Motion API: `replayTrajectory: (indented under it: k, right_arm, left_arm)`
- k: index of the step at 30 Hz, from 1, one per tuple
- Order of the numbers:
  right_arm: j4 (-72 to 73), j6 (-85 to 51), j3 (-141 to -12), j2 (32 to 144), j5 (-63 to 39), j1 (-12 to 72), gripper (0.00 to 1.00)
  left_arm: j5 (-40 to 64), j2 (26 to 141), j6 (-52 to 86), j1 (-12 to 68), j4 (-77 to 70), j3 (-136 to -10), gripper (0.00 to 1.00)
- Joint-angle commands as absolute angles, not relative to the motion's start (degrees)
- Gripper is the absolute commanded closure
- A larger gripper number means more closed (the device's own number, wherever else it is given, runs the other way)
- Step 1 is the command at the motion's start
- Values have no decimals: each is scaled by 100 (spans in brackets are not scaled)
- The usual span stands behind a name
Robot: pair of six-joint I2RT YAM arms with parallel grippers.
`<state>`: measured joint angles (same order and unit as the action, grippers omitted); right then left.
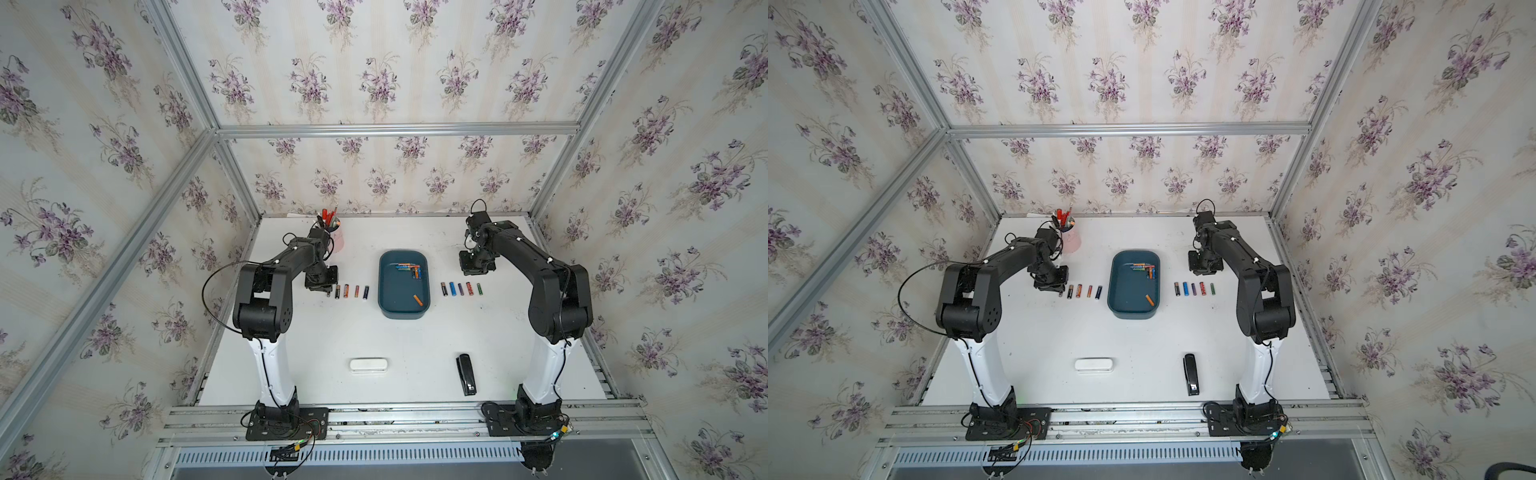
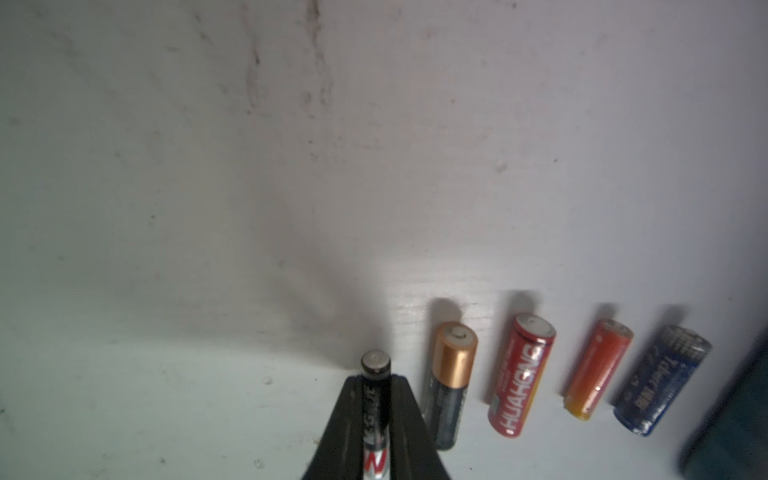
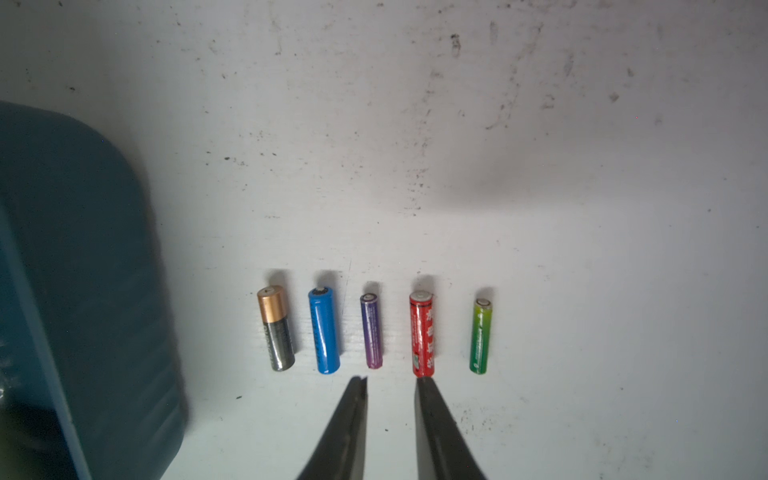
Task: Take the batteries out of the storage box
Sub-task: Place the battery at the center of the board.
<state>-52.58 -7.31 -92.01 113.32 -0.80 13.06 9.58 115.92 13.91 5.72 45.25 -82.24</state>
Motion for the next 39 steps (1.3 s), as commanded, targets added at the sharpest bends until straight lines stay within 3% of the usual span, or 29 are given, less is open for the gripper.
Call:
replayTrajectory:
  k: [1,30,39]
  right_arm:
    - [-5336,-730,-9246,11373,-26,1325,74]
    - [-5448,-755,-9356,11314,35,1424,74]
    - [-5667,-945,-9969,11184,-313,2046,74]
  left_arm:
    - [923,11626,1318,571,4503,-8202,85]
    - [946,11403,1320,578,4520,-8156,75]
    - [1019,11140,1361,571,4696,-8306,75]
